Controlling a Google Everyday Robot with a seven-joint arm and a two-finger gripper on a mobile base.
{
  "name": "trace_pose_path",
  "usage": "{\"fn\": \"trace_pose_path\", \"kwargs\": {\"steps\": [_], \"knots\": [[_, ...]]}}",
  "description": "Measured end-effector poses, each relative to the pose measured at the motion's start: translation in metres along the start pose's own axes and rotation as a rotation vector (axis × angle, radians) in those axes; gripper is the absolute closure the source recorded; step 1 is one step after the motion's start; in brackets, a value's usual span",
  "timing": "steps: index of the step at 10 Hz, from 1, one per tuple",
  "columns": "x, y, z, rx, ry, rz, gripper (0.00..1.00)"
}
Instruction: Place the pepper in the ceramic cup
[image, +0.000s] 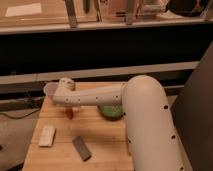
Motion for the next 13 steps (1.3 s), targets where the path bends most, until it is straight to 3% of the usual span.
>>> {"fn": "trace_pose_path", "kwargs": {"steps": [4, 8, 13], "knots": [[-0.002, -0.004, 0.010, -0.100, 0.020, -0.014, 0.22], [-0.004, -0.005, 0.020, -0.128, 0.014, -0.029, 0.26], [-0.005, -0.002, 0.022, -0.106, -0.001, -0.025, 0.75]]}}
